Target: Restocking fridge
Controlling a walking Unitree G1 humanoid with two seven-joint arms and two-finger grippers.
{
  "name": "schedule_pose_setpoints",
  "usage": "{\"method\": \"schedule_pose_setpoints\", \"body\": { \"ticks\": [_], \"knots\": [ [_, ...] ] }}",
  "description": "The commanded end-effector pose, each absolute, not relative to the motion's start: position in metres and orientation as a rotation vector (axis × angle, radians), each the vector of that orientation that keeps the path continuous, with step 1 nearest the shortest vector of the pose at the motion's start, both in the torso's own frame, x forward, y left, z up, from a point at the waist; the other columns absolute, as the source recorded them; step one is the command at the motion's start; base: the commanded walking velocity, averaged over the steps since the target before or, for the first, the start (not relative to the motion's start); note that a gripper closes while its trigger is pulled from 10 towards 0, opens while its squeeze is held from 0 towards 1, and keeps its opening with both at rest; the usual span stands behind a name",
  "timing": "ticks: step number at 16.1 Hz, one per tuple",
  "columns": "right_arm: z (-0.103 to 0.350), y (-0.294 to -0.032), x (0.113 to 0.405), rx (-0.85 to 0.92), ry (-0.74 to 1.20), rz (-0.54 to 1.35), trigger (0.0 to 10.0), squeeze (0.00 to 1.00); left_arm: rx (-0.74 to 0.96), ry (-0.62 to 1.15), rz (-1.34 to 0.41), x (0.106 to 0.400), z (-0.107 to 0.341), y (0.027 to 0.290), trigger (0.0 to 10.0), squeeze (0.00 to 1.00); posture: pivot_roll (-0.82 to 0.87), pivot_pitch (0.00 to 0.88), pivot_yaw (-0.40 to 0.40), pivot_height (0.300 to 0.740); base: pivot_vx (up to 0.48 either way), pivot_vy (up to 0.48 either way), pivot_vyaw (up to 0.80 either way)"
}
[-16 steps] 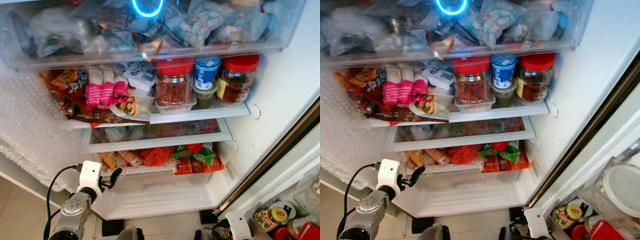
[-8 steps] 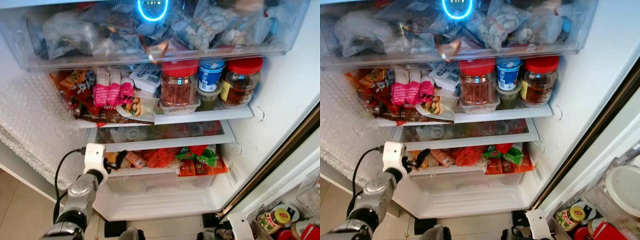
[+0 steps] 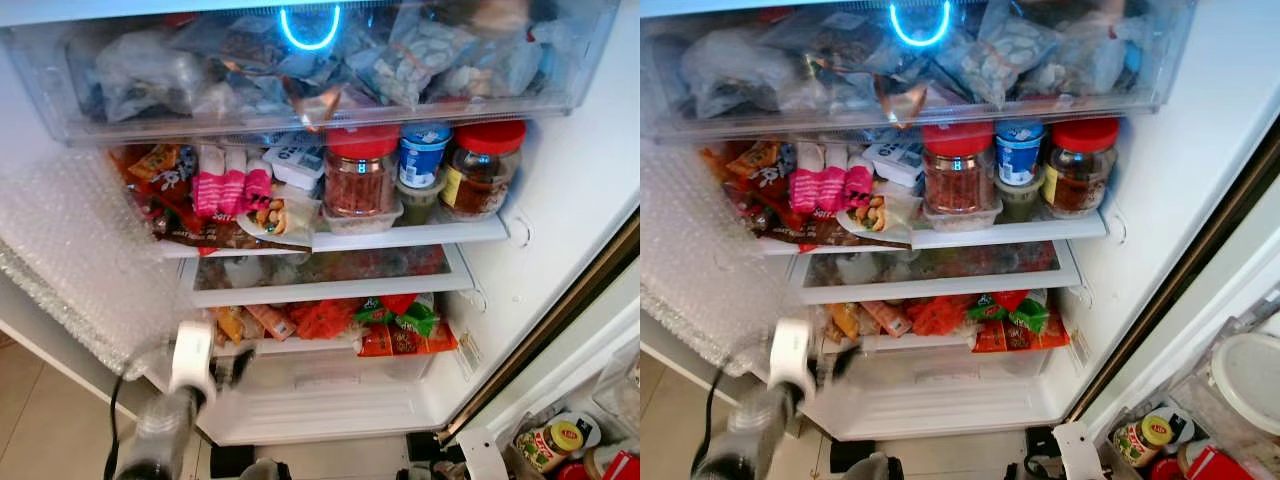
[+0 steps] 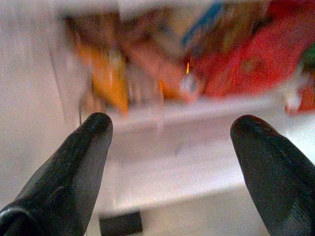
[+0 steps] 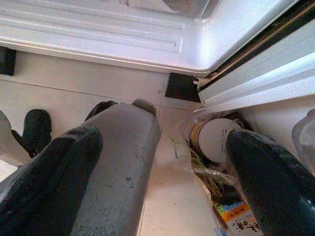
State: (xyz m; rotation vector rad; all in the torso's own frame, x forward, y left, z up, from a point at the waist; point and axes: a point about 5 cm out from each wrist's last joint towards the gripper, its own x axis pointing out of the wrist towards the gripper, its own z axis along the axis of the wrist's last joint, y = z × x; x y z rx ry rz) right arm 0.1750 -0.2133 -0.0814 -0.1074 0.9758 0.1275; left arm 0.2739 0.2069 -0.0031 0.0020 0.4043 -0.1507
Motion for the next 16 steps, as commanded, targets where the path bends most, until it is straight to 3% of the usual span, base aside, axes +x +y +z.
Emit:
{"method": "schedule_pose_setpoints", "body": {
  "ticks": [1,6,9,16],
  "knots": [
    [-0.085,-0.220,0.164,-0.117,1.025,0.105,10.0,0.00,0.010,0.447,-0.152,0.268,-0.010,0.206,10.0,0.00,-0.06,0.023,0.021,0.653,0.000,0.000,0.00],
    [-0.085,-0.219,0.168,-0.118,1.024,0.096,10.0,0.00,-0.005,0.705,0.112,0.209,-0.054,0.237,10.0,0.00,-0.05,0.000,0.020,0.653,0.000,0.000,0.00],
    [-0.084,-0.219,0.169,-0.109,1.019,0.086,10.0,0.00,-0.027,0.819,0.153,0.177,-0.073,0.238,10.0,0.00,-0.06,0.000,0.020,0.653,-0.102,0.000,0.00],
    [-0.084,-0.219,0.169,-0.111,1.026,0.090,10.0,0.00,-0.056,0.882,0.195,0.165,-0.081,0.233,10.0,0.00,-0.06,0.000,0.011,0.653,-0.313,0.000,0.00]
  ]
}}
